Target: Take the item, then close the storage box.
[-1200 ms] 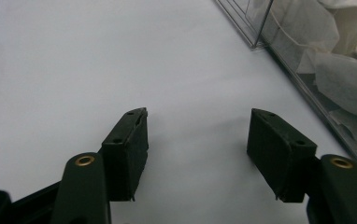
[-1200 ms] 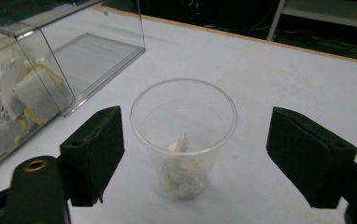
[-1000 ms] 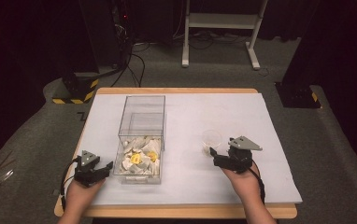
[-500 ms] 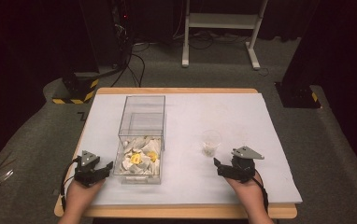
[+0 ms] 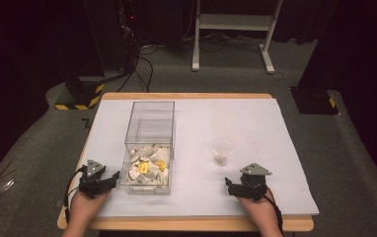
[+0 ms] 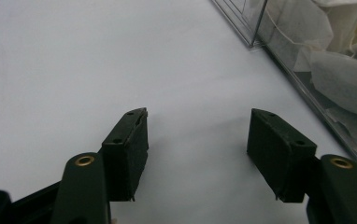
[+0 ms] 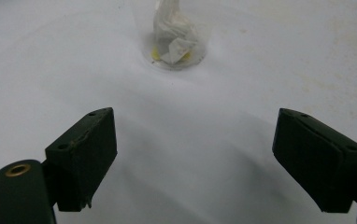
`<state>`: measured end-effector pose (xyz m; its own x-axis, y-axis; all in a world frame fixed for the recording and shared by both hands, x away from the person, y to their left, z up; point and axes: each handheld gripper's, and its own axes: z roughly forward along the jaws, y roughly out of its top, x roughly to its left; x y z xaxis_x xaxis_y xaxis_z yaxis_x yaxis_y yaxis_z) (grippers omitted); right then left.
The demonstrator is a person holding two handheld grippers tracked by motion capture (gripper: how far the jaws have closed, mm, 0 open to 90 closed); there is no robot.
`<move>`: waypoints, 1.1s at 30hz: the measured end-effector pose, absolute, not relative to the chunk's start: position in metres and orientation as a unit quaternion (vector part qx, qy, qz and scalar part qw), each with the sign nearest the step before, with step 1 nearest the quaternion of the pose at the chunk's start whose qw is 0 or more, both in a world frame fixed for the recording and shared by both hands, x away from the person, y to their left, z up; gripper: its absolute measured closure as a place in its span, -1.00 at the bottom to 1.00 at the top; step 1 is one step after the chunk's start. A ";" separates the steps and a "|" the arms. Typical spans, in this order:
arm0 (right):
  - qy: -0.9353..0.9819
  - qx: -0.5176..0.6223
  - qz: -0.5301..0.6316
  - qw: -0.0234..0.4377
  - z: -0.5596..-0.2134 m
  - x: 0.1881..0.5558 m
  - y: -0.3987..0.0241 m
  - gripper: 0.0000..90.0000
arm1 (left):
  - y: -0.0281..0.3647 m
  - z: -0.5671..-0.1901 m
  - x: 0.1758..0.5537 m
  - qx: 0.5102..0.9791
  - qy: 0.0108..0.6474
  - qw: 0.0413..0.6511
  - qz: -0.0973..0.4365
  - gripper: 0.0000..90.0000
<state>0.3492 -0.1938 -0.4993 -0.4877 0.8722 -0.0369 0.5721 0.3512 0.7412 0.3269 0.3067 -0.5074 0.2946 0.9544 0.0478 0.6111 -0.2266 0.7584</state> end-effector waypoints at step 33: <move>0.799 0.464 0.326 0.202 -0.505 0.353 -0.194 -0.70 | 0.299 -0.442 0.289 0.717 0.490 0.407 0.284 -0.18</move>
